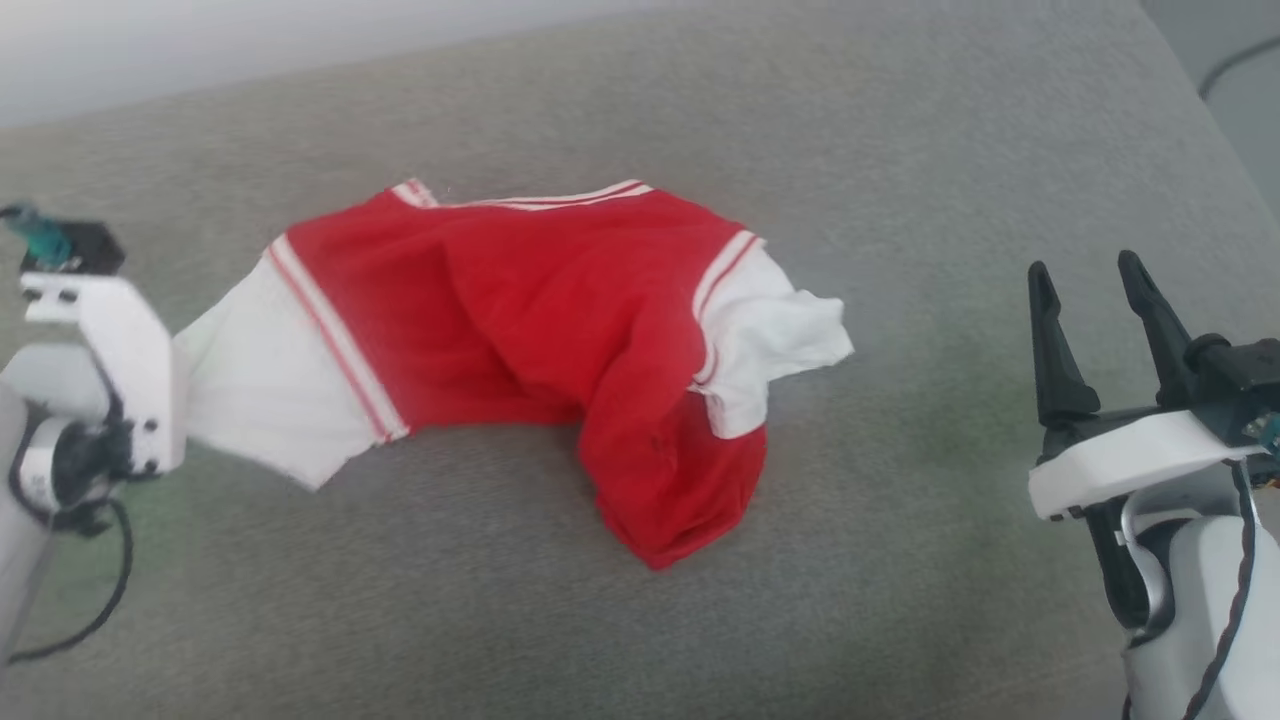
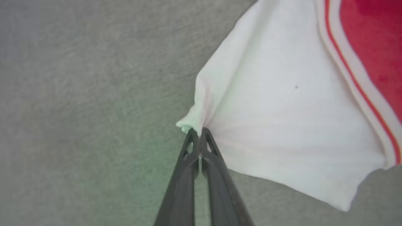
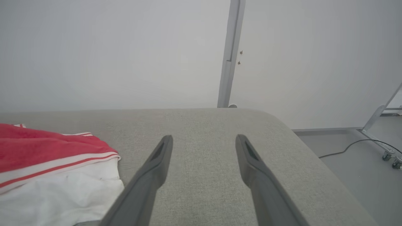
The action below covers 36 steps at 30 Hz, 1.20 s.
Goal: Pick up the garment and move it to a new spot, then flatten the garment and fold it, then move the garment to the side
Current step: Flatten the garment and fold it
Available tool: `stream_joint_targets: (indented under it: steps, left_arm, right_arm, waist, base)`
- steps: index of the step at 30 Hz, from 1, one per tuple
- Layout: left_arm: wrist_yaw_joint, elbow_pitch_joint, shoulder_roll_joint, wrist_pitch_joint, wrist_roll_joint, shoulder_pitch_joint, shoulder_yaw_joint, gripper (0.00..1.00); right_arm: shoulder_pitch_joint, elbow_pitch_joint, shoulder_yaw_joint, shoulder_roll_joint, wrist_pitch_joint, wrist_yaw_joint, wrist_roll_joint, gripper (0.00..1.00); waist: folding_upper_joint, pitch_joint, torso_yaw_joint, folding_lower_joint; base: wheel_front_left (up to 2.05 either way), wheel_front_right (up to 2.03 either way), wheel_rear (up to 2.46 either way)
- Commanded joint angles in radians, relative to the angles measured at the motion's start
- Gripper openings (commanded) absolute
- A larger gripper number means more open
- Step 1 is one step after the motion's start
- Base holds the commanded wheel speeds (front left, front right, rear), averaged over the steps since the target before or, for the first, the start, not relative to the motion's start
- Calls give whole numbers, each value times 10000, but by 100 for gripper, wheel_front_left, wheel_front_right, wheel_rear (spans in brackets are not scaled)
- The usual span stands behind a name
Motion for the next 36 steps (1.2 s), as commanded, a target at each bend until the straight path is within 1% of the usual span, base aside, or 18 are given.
stream_joint_targets:
  steps: [1, 3, 6, 7, 10, 13, 14, 15, 16, 17, 22, 27, 31, 36]
  left_arm:
    - [165, -139, 225, 107, -15, 383, 65, 0]
    - [313, -467, 478, 111, -134, 699, 193, 0]
    - [521, -801, 675, 93, -400, 1307, 384, 0]
    - [528, -877, 693, 36, -497, 1465, 430, 0]
    - [665, -914, 569, -127, -720, 1866, 595, 0]
    - [651, -839, 375, -437, -982, 2049, 768, 0]
    - [624, -807, 347, -499, -1013, 2096, 762, 20]
    - [575, -788, 330, -539, -991, 2111, 732, 63]
    - [548, -770, 295, -609, -1006, 2095, 747, 89]
    - [540, -763, 276, -619, -1054, 2066, 773, 100]
    - [542, -857, 315, -712, -934, 1786, 763, 100]
    - [488, -830, 354, -356, -632, 1230, 511, 100]
    - [394, -375, 317, -22, -467, 782, 290, 100]
    - [215, 456, 70, 170, -421, 346, 60, 100]
  right_arm:
    - [119, -116, -50, -31, 83, -8, -49, 100]
    - [225, -212, -61, -47, 210, -8, -54, 100]
    - [320, -372, -80, -79, 384, -8, -58, 100]
    - [332, -397, -84, -90, 395, -8, -34, 100]
    - [415, -422, 14, -130, 545, -8, 12, 100]
    - [436, -432, 145, -195, 663, -8, 70, 100]
    - [433, -433, 182, -221, 700, -8, 94, 100]
    - [432, -433, 198, -235, 724, -8, 114, 100]
    - [441, -435, 220, -248, 760, -8, 129, 100]
    - [455, -438, 238, -263, 803, -8, 155, 100]
    - [478, -470, 225, -327, 891, -8, 192, 100]
    - [421, -600, 234, -435, 1005, -8, 230, 100]
    - [268, -711, 340, -474, 1085, -8, 257, 100]
    - [96, -809, 545, -543, 1190, -8, 319, 100]
  waist:
    - [0, -293, 327, 0]
    - [0, -409, 470, 0]
    - [0, -519, 629, 0]
    - [0, -539, 673, 0]
    - [0, -600, 761, 0]
    - [0, -640, 819, 0]
    - [0, -648, 834, 0]
    - [0, -655, 848, 0]
    - [0, -667, 868, 0]
    - [0, -679, 891, 0]
    - [0, -732, 1004, 0]
    - [0, -710, 1144, 0]
    - [0, -544, 1133, 0]
    - [0, -242, 1007, 0]
  base:
    - [0, 0, 0]
    - [0, 0, 0]
    - [0, 0, 0]
    - [0, 0, 0]
    - [0, 0, 0]
    - [0, 0, 0]
    - [0, 0, 0]
    - [0, 0, 0]
    - [0, 0, 0]
    - [0, 0, 0]
    - [0, 0, 0]
    - [0, 0, 0]
    - [0, 0, 0]
    - [0, 0, 0]
